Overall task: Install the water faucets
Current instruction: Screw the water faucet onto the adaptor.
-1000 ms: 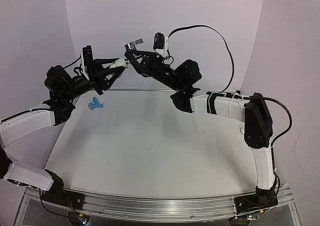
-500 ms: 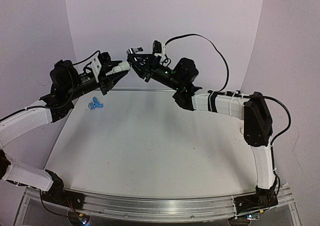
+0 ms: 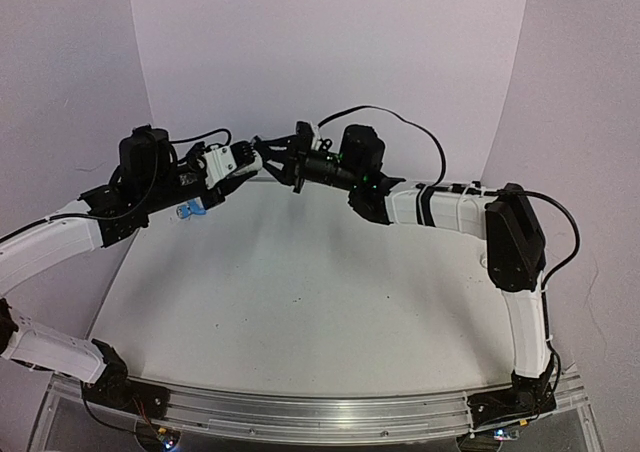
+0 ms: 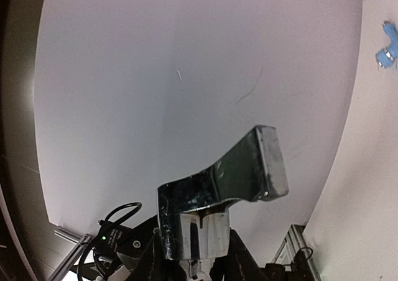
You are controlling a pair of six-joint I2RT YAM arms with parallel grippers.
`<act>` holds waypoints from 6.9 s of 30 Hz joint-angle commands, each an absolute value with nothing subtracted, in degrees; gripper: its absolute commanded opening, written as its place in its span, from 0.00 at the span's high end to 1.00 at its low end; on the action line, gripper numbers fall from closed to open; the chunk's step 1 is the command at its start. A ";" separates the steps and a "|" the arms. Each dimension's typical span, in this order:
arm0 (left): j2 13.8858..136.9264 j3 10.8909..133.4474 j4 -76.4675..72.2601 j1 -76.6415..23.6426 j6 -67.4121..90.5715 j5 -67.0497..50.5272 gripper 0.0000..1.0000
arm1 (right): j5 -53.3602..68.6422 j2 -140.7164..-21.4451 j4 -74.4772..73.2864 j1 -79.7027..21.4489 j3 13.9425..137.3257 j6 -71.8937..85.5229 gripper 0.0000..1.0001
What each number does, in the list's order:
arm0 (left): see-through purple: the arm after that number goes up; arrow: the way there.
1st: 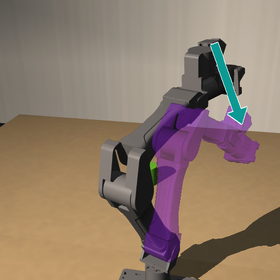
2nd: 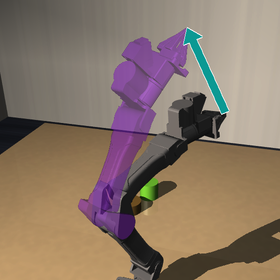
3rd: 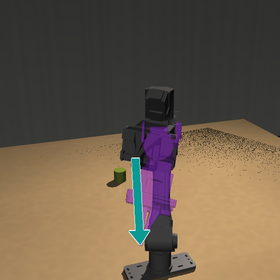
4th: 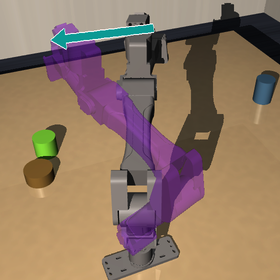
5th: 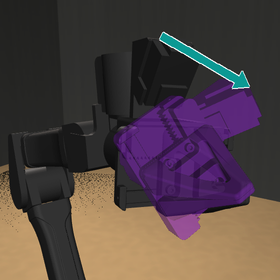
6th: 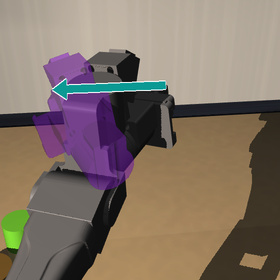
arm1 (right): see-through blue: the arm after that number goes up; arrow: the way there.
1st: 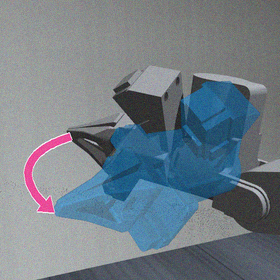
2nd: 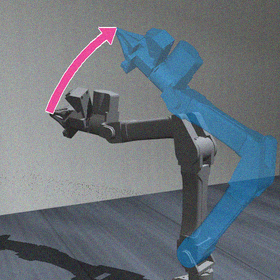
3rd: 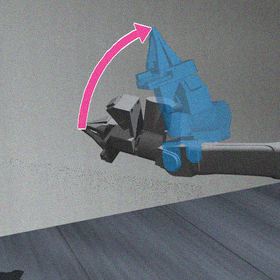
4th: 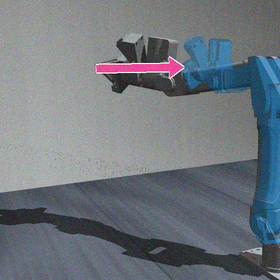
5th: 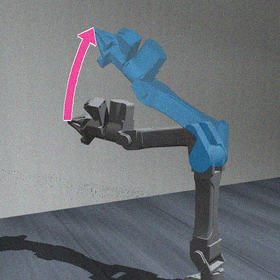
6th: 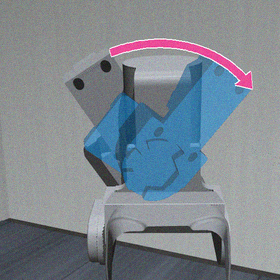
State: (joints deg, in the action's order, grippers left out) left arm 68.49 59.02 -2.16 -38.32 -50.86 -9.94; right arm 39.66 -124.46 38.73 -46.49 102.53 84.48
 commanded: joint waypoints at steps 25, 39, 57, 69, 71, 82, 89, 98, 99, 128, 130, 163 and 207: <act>68.99 60.51 12.61 -48.69 -30.43 2.87 1.00 | 50.22 -107.02 44.04 -43.62 73.00 95.61 0.02; 68.65 70.52 11.88 -41.72 14.03 -0.32 1.00 | 48.75 -92.77 11.95 -41.64 68.14 25.03 0.05; 71.65 70.12 1.55 -32.78 44.65 -50.98 1.00 | 63.04 -103.25 7.74 -39.72 90.53 -1.32 0.06; 75.60 70.77 1.05 -32.78 42.02 -53.95 1.00 | 70.57 -106.34 18.76 -41.92 90.98 18.63 0.28; 76.08 70.93 1.05 -32.81 40.59 -54.72 1.00 | 71.97 -107.49 23.20 -41.94 90.73 25.38 0.46; 64.43 54.79 4.45 -35.75 -32.33 -42.34 1.00 | 68.54 -108.60 41.60 -40.88 81.46 84.64 1.00; 67.48 58.89 5.35 -36.02 -31.90 -36.50 1.00 | 64.47 -106.05 70.60 -39.01 71.08 106.54 0.32; 66.77 61.68 6.15 -35.30 4.73 -38.62 1.00 | 55.52 -92.44 18.39 -33.84 68.37 31.46 0.12; 67.31 62.33 6.77 -35.21 8.14 -38.36 1.00 | 50.96 -90.61 9.37 -34.73 70.01 17.36 0.10; 72.05 63.94 8.79 -28.51 59.16 -54.09 1.00 | 21.62 -96.64 33.99 -54.05 69.48 -67.65 0.31; 72.51 63.92 8.78 -28.49 57.22 -55.29 1.00 | 22.91 -96.43 32.71 -54.07 70.18 -64.43 0.48; 69.17 64.68 5.51 -30.70 12.69 -52.14 1.00 | 32.71 -88.01 0.47 -44.24 71.29 -10.57 0.19; 78.39 69.92 7.75 -27.60 58.66 -49.94 1.00 | -7.33 -102.12 43.77 -61.54 70.23 -77.36 0.57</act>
State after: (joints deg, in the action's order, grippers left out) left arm 79.03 68.29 9.87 -27.59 61.23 -47.86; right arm -10.38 -106.91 46.32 -61.19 69.09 -82.26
